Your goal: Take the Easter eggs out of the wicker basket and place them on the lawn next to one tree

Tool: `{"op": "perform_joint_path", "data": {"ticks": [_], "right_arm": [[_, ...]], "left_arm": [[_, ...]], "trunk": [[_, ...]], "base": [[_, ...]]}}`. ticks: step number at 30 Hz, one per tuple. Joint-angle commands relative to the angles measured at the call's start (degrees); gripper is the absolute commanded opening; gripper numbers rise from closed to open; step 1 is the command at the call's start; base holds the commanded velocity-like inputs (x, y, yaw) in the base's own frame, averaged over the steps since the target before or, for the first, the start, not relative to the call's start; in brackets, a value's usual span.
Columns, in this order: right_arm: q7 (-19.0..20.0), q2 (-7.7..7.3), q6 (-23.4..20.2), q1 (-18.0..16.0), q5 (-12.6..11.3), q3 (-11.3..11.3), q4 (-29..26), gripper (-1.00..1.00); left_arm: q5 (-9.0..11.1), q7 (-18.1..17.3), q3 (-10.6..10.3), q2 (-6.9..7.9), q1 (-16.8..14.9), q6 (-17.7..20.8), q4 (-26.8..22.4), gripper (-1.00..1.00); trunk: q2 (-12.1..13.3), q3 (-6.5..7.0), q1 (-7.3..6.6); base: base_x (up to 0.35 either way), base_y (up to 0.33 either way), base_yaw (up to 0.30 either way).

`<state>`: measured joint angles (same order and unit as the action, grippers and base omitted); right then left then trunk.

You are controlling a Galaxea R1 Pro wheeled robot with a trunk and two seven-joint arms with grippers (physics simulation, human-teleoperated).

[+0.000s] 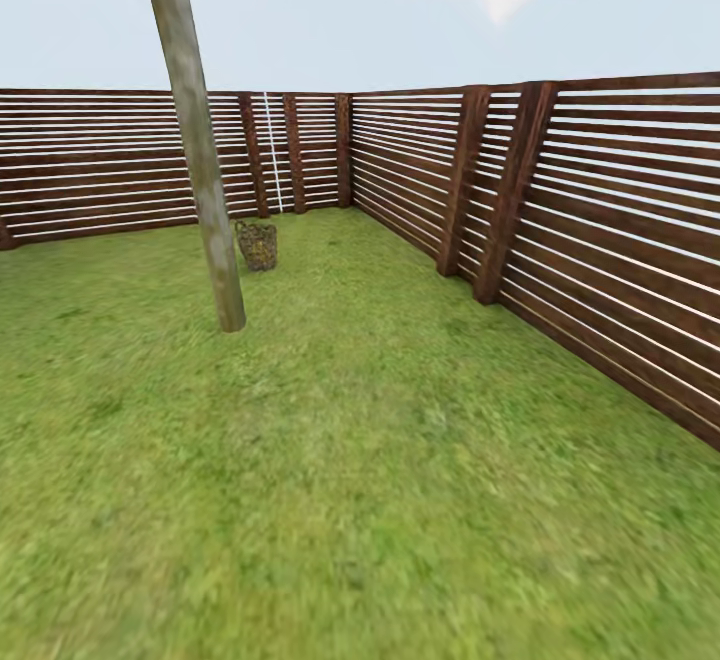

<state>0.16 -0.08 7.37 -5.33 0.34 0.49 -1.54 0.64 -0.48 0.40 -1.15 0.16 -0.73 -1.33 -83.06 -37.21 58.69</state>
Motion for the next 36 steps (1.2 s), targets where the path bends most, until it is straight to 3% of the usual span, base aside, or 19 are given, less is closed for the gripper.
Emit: {"op": "perform_joint_path", "data": {"ticks": [1,36], "right_arm": [[0.0,-0.01,0.2,0.0,0.1,0.0,0.0,1.00],[0.0,0.18,0.3,0.0,-0.2,0.0,0.9,1.00]], "left_arm": [[0.1,0.0,0.0,0.00,0.0,-0.1,0.0,1.00],[0.1,0.0,0.0,0.00,0.0,-0.1,0.0,1.00]], "trunk": [[0.0,-0.04,0.03],[0.0,-0.04,0.03]], "base": [[0.342,0.000,0.000],[0.343,0.000,0.000]]}}
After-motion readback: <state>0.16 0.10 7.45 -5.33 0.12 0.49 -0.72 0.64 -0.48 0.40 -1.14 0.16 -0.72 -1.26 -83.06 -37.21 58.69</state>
